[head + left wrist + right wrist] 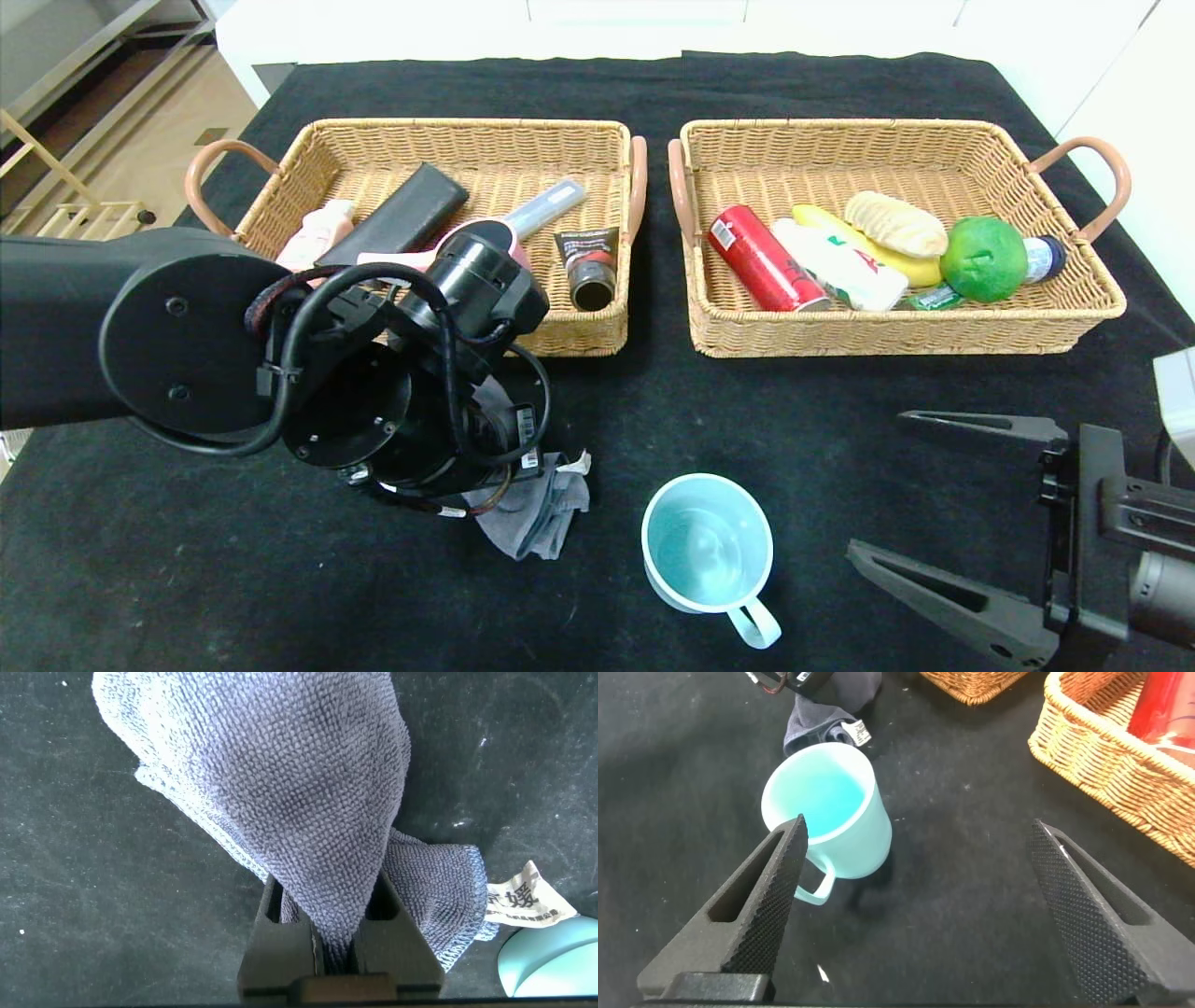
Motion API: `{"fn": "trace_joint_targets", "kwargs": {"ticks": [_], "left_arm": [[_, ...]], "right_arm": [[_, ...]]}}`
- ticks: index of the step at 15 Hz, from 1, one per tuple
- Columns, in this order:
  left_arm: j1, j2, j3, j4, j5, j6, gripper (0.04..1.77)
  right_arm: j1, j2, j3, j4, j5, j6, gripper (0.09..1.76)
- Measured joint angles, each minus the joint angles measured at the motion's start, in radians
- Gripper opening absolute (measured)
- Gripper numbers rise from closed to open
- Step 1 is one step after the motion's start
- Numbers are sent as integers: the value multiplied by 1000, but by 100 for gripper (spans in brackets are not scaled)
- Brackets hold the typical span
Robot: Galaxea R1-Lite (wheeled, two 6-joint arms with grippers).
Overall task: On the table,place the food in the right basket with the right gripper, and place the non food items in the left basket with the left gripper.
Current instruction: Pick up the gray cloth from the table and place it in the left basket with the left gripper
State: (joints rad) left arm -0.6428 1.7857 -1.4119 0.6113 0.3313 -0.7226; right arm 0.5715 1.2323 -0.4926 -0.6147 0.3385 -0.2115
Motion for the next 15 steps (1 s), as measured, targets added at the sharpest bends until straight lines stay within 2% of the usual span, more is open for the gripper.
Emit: {"fn": "trace_joint_targets", "kwargs": {"ticks": [8,13,15], "left_arm": [[-10,-37,4,4,4,10,22],[-5,-153,17,8,7,42,22],[25,-214,21,6,7,65,22]], "right_arm": [[1,2,0,0,0,0,171],[17,-1,5,1,0,1,171],[21,-1,6,0,0,1,171]]}}
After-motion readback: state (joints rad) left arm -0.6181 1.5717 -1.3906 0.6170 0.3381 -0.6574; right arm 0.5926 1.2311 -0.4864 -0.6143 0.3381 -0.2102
